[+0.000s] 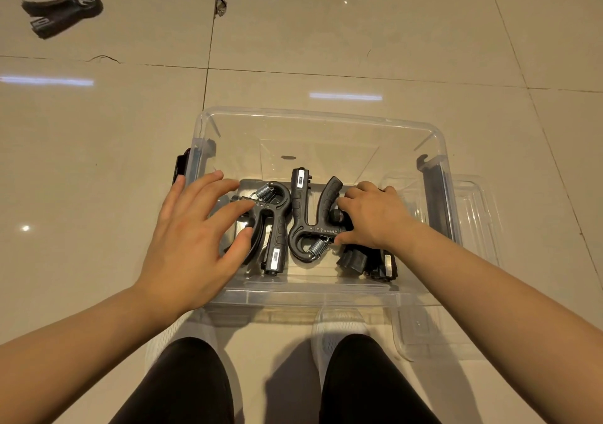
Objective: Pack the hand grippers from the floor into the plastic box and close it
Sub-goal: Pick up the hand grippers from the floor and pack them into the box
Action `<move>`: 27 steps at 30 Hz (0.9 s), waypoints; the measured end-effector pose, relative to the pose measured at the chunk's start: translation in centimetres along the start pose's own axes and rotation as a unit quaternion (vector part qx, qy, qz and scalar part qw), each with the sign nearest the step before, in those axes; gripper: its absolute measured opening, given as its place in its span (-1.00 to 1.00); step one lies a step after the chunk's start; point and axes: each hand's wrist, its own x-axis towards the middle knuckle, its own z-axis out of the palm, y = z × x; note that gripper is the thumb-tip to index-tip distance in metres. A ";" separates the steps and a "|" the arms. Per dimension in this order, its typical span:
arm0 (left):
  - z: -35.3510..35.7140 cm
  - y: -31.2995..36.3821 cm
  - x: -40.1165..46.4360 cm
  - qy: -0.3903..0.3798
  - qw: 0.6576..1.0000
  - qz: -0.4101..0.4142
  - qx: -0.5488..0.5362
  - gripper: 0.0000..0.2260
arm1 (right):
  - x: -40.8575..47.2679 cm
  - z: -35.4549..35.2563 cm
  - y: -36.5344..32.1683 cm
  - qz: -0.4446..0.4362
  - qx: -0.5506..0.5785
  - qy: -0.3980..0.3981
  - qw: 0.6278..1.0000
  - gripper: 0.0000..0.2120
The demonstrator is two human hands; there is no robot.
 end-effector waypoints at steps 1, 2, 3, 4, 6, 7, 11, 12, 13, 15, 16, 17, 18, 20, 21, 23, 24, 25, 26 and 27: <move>0.0 0.0 0.0 0.000 1.000 0.000 0.001 -0.63 | 0.0 0.0 0.1 0.007 0.002 -0.007 1.000 -0.35; 0.0 0.0 0.0 -0.001 1.000 0.000 0.002 -0.63 | 0.1 0.0 0.2 0.013 0.003 -0.017 1.000 -0.34; 0.0 0.0 0.0 -0.002 1.000 0.000 0.004 -0.64 | 0.2 -0.2 0.4 0.017 0.004 -0.027 0.999 -0.33; 0.0 0.0 0.0 -0.003 1.000 0.000 0.005 -0.64 | 0.3 -0.4 0.5 0.020 0.006 -0.037 0.999 -0.33; 0.0 0.0 0.0 -0.004 1.000 0.000 0.005 -0.64 | 0.6 -0.6 0.7 0.024 0.018 -0.047 0.998 -0.34; 0.0 0.0 0.0 -0.003 1.000 0.000 0.005 -0.64 | 0.6 -0.6 0.7 0.025 0.025 -0.046 0.998 -0.35; 0.0 0.0 0.0 0.003 1.000 0.005 0.003 -0.65 | 0.4 -0.2 0.7 0.029 0.031 -0.039 0.998 -0.39; 0.0 0.0 0.0 0.002 1.000 0.006 0.003 -0.65 | 0.3 -0.2 0.7 0.030 0.031 -0.039 0.998 -0.39; 0.0 -0.1 0.1 0.001 1.000 0.007 0.003 -0.65 | 0.3 -0.1 0.7 0.031 0.032 -0.038 0.998 -0.39; 0.1 -0.1 0.1 0.000 1.000 0.008 0.007 -0.65 | 0.3 -0.1 0.7 0.032 0.032 -0.038 0.998 -0.38; 0.1 -0.1 0.1 0.000 1.000 0.007 0.007 -0.65 | 0.2 0.0 0.7 0.032 0.033 -0.038 0.998 -0.36; 0.1 -0.1 0.1 0.000 1.000 0.006 0.006 -0.64 | 0.1 0.1 0.8 0.032 0.039 -0.039 0.998 -0.34; 0.1 -0.1 0.1 -0.001 1.000 0.005 0.005 -0.64 | 0.0 0.2 0.7 0.030 0.048 -0.039 0.998 -0.30; 0.2 -0.1 0.1 0.001 1.000 0.006 0.003 -0.64 | -0.3 0.3 0.7 0.028 0.076 -0.028 0.996 -0.24; 0.2 -0.2 0.1 0.003 1.000 0.008 0.005 -0.64 | -0.6 0.2 0.7 0.028 0.092 -0.016 0.995 -0.22; 0.2 -0.2 0.1 0.008 1.000 0.012 0.005 -0.64 | -1.4 -0.3 0.6 0.029 0.117 0.015 0.993 -0.23; 0.2 -0.3 0.1 0.010 1.000 0.013 0.004 -0.64 | -1.9 -0.7 0.5 0.026 0.122 0.033 0.992 -0.25; 0.2 -0.3 0.1 0.010 1.000 0.014 0.004 -0.64 | -2.5 -1.1 0.5 0.021 0.118 0.052 0.991 -0.29; 0.2 -0.3 0.1 0.005 1.000 0.013 0.008 -0.63 | -3.3 -1.6 0.3 0.013 0.110 0.070 0.991 -0.32; 0.2 -0.3 0.1 -0.003 1.000 0.013 0.016 -0.63 | -4.3 -2.2 0.1 0.005 0.104 0.087 0.991 -0.36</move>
